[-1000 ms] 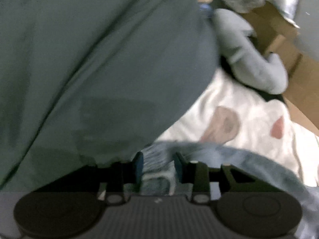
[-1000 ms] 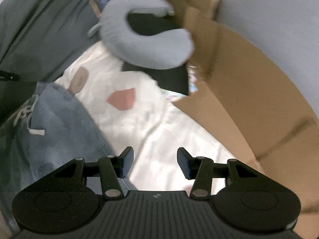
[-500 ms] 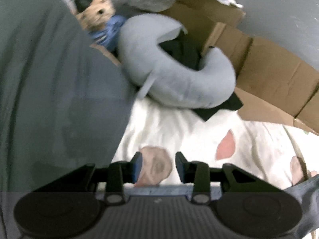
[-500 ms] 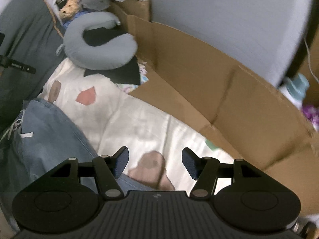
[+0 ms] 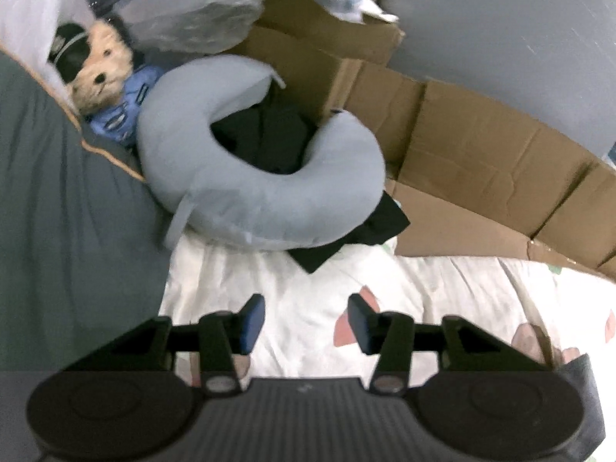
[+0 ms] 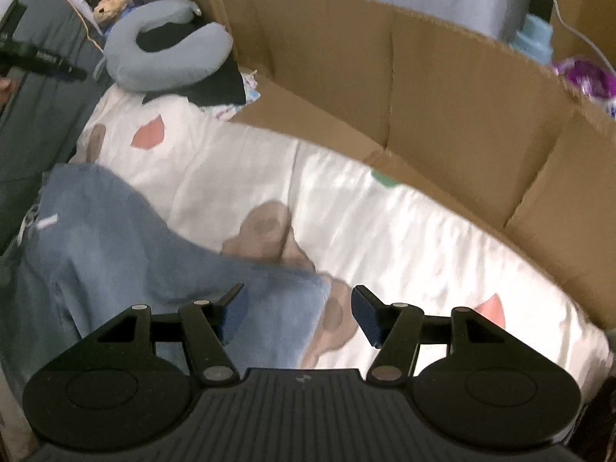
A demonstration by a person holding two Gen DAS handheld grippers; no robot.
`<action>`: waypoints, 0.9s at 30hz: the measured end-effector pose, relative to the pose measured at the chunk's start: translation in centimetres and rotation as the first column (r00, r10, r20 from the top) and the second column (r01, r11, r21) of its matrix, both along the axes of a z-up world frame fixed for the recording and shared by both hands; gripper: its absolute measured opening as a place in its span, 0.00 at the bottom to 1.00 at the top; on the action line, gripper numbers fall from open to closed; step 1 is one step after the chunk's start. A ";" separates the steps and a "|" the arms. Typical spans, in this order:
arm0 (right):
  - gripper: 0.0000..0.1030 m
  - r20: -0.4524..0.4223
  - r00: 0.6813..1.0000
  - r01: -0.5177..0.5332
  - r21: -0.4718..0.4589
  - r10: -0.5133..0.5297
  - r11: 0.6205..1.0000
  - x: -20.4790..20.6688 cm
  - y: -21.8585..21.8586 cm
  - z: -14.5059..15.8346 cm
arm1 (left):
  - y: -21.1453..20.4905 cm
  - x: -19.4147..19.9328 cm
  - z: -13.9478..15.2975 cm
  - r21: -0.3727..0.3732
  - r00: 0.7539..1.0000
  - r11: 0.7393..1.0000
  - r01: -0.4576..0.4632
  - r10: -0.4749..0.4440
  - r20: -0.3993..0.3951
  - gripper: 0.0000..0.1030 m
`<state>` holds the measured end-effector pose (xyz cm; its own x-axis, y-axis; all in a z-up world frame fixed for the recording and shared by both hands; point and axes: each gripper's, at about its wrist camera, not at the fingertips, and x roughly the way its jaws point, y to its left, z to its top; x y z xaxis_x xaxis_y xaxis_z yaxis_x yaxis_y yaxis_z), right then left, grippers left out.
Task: Fold clothes
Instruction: 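Open both grippers and release the drawstring waistband, then grasp the jeans leg edge with the right gripper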
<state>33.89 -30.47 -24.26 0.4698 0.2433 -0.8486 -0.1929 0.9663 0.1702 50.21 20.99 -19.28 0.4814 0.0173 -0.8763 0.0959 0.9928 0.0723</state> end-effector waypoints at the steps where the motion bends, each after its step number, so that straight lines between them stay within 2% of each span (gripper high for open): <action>1: 0.64 -0.003 1.000 0.008 0.010 -0.008 1.000 -0.4 -0.3 -0.5 | -0.3 -0.1 0.0 0.008 1.000 1.000 0.002 -0.002 0.000 0.50; 5: 0.64 -0.008 0.999 0.053 0.068 -0.053 0.996 -2.1 -1.8 -2.7 | -1.0 -0.6 -0.6 0.040 1.000 0.999 -0.009 0.009 0.000 0.53; 10: 0.64 -0.026 0.991 0.134 0.187 -0.132 0.973 -3.9 -3.6 -5.4 | -1.7 -2.2 -2.4 0.010 0.999 0.999 -0.046 0.046 -0.024 0.53; 12: 0.64 -0.025 0.985 0.172 0.252 -0.171 0.952 -4.3 -4.2 -6.2 | -2.0 -3.0 -3.1 -0.009 0.997 0.998 -0.062 0.062 -0.035 0.53; 15: 0.64 -0.033 0.974 0.219 0.377 -0.224 0.900 -4.6 -4.9 -7.6 | -2.9 -4.4 -3.8 -0.058 0.995 0.994 -0.089 0.086 -0.051 0.53; 19: 0.63 -0.072 0.972 0.232 0.456 -0.224 0.860 -4.5 -4.3 -9.8 | -4.7 -5.8 -4.6 -0.118 0.994 0.989 -0.093 0.086 -0.068 0.55; 20: 0.59 -0.085 0.971 0.237 0.459 -0.223 0.856 -4.4 -4.1 -10.3 | -5.3 -6.1 -4.8 -0.129 0.995 0.988 -0.086 0.078 -0.066 0.55; 21: 0.48 -0.098 0.971 0.238 0.464 -0.218 0.853 -4.3 -3.9 -10.6 | -5.8 -6.4 -5.1 -0.138 0.995 0.987 -0.082 0.074 -0.063 0.57; 23: 0.37 -0.116 0.971 0.237 0.471 -0.207 0.850 -4.3 -3.5 -11.1 | -7.1 -6.9 -5.9 -0.154 0.997 0.986 -0.064 0.055 -0.061 0.58; 25: 0.26 -0.097 0.976 0.220 0.468 -0.197 0.856 -4.4 -3.3 -10.5 | -8.5 -7.3 -6.6 -0.157 0.997 0.987 -0.033 0.022 -0.069 0.58; 26: 0.16 -0.087 0.978 0.210 0.470 -0.191 0.857 -4.5 -3.1 -10.1 | -9.2 -7.4 -6.9 -0.164 0.997 0.986 -0.017 0.004 -0.076 0.58; 27: 0.13 -0.074 0.980 0.197 0.477 -0.184 0.856 -4.6 -2.7 -9.5 | -9.8 -7.5 -7.2 -0.174 0.997 0.985 -0.005 -0.010 -0.081 0.60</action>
<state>29.31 -33.17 -33.79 0.5291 0.5312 -0.6617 -0.0027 0.7809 0.6247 42.67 11.24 -26.44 0.4081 -0.1397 -0.9022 0.0969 0.9893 -0.1093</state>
